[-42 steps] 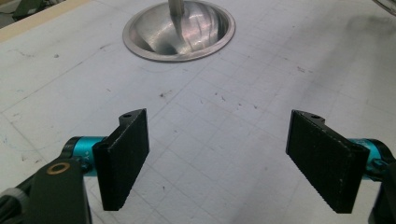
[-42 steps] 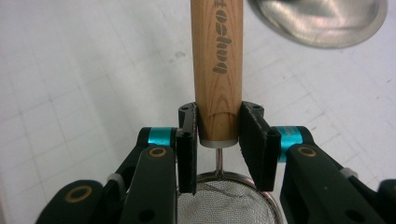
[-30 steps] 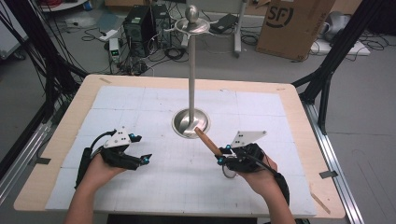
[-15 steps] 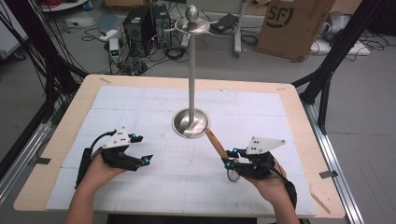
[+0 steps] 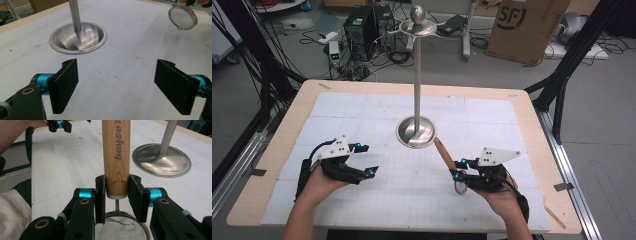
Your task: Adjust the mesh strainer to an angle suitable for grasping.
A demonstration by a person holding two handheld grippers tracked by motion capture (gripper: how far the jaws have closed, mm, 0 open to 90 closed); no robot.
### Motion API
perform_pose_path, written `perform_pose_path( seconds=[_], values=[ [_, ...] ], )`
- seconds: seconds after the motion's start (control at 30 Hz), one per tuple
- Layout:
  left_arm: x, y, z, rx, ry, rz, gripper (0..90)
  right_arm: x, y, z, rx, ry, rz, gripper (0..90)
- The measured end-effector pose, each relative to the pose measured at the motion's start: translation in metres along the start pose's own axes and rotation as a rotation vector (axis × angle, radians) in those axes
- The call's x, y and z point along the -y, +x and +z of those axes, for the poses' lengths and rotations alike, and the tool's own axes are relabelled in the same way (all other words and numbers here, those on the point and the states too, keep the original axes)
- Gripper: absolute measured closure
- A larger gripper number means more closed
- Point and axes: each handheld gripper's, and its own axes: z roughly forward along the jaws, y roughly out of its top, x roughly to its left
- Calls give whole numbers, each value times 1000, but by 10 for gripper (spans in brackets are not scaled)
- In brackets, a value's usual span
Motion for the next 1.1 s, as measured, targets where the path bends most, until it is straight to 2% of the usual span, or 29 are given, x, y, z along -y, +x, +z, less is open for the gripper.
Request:
perform_pose_path(
  seconds=[0.17,0.33,0.4,0.57,0.67,0.83,1.1],
  values=[
    [-7,-7,5,19,-26,10,200,-2,1,7,-22,2,-4,683],
    [-15,-11,11,72,-72,-3,199,-6,6,14,-55,-4,-32,683],
    [-19,-13,12,68,-79,0,200,-7,7,15,-58,-11,-35,683],
    [-29,-17,13,100,-141,-6,202,-11,8,12,-72,-35,-28,684],
    [-32,-18,15,122,-145,-14,203,-15,8,11,-67,-43,-35,683],
    [-38,-22,19,134,-138,3,213,-23,8,11,-79,-60,-49,683],
    [-59,-32,30,172,-198,11,212,-33,11,13,-91,-80,-70,683]
  ],
)
